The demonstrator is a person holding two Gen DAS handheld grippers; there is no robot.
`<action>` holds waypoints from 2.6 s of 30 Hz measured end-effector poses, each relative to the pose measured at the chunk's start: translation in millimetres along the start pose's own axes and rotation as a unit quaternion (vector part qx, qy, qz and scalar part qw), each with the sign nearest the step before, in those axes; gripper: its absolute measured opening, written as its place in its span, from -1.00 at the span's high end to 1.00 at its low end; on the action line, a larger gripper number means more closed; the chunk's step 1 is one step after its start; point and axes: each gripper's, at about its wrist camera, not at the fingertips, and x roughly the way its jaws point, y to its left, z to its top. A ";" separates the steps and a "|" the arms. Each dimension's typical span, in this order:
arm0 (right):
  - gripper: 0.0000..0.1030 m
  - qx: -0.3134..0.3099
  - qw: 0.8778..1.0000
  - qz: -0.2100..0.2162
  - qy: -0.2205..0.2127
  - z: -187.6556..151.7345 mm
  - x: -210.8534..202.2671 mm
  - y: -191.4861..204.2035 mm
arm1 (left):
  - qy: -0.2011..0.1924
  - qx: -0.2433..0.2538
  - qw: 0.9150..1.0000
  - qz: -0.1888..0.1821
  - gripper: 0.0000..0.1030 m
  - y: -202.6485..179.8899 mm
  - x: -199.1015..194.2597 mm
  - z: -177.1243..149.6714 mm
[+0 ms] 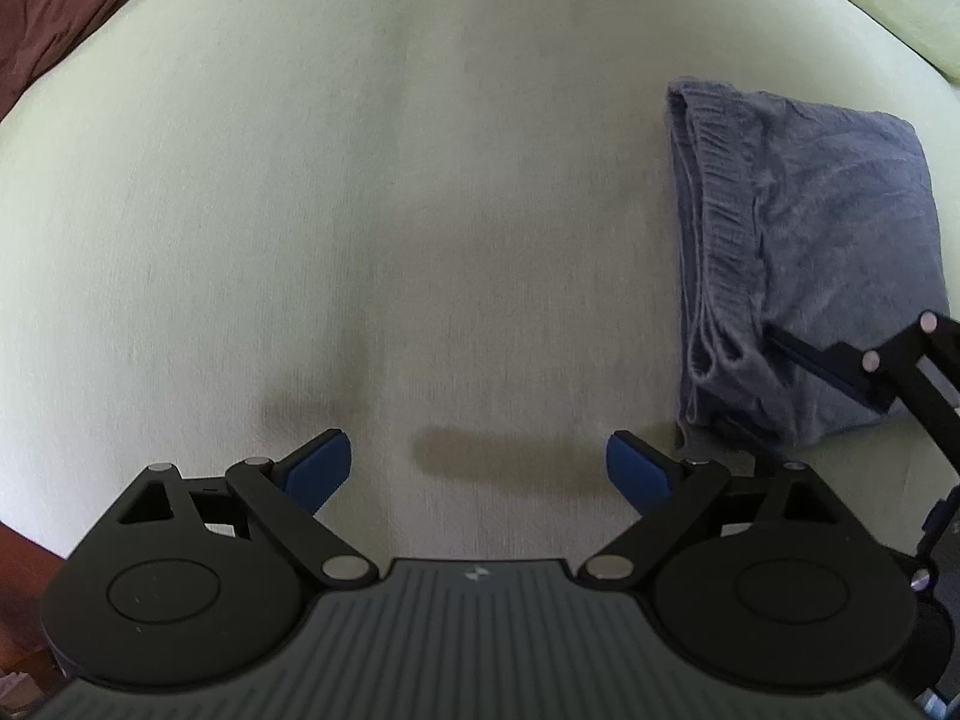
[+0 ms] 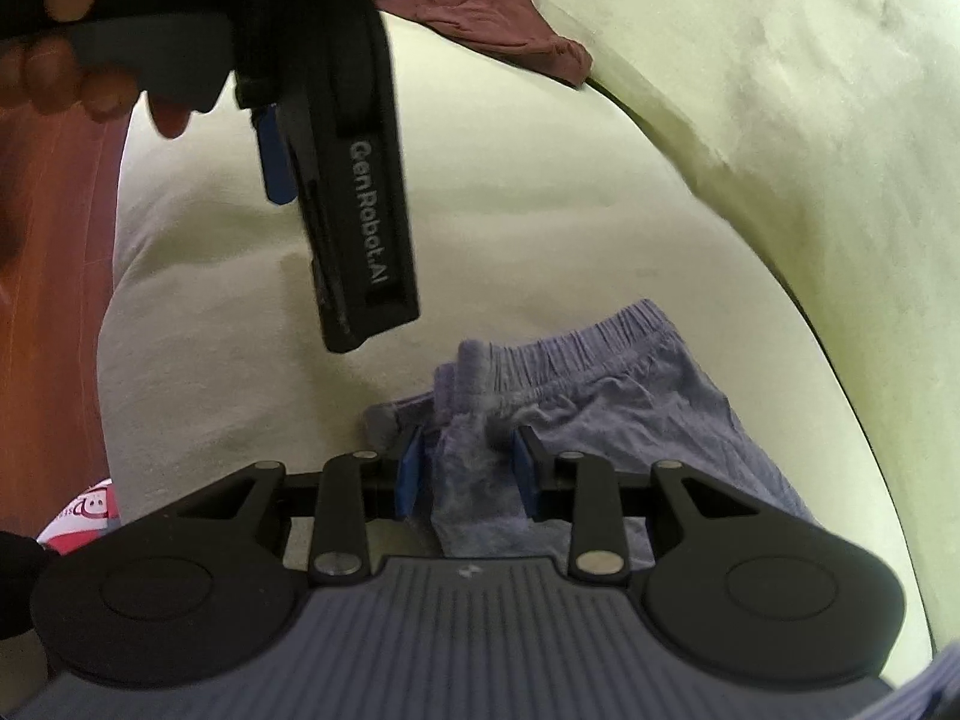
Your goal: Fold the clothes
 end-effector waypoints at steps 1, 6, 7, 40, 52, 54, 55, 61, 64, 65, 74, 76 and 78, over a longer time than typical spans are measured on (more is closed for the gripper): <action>0.47 -0.002 1.000 0.001 0.000 0.1 -0.6 0.8 | -0.001 0.001 1.000 -0.007 -0.80 0.1 -0.8 -1.4; 0.47 -0.005 1.000 0.004 0.001 -3.0 -2.4 3.4 | -0.019 0.016 0.998 -0.051 -0.77 -5.9 -6.7 -5.5; 0.48 -0.002 1.000 0.003 0.000 -3.1 -2.1 2.5 | -0.023 0.023 0.998 -0.059 -0.75 -7.4 -8.8 -7.1; 0.74 0.178 0.984 0.002 -0.006 -37.9 -55.1 -56.0 | -0.112 0.117 0.979 -0.127 -0.74 -31.4 -96.4 23.2; 0.79 0.374 0.927 -0.025 0.030 -141.4 -52.0 -117.5 | -0.134 0.090 0.965 -0.208 -0.56 -56.4 -33.8 20.1; 0.79 0.368 0.929 -0.021 0.032 -138.1 -52.2 -120.0 | -0.142 0.074 0.964 -0.212 -0.55 -53.9 -39.6 25.1; 0.77 0.368 0.929 -0.020 0.028 -136.8 -54.1 -123.3 | -0.152 0.075 0.962 -0.216 -0.55 -54.7 -44.6 29.3; 0.77 0.382 0.922 -0.025 -0.056 -114.7 -50.5 -161.8 | -0.173 0.074 0.955 -0.228 -0.55 -61.3 -37.7 64.1; 0.74 0.368 0.927 -0.020 -0.072 -104.6 -19.9 -184.2 | -0.176 0.079 0.958 -0.212 -0.54 -62.0 -15.9 69.7; 0.74 0.367 0.927 -0.018 -0.071 -104.1 -13.2 -188.1 | -0.187 0.086 0.957 -0.205 -0.54 -62.8 -13.3 69.2; 0.90 0.357 0.932 -0.035 -0.057 -119.2 13.7 -199.0 | -0.233 0.105 0.956 -0.146 -0.54 -71.2 -6.3 83.9; 0.87 0.367 0.928 -0.039 -0.051 -117.1 9.3 -199.1 | -0.221 0.110 0.961 -0.125 -0.54 -80.5 -13.1 85.5; 0.80 0.382 0.921 -0.045 -0.052 -116.0 -0.1 -200.6 | -0.220 0.115 0.962 -0.110 -0.54 -86.2 -20.6 83.2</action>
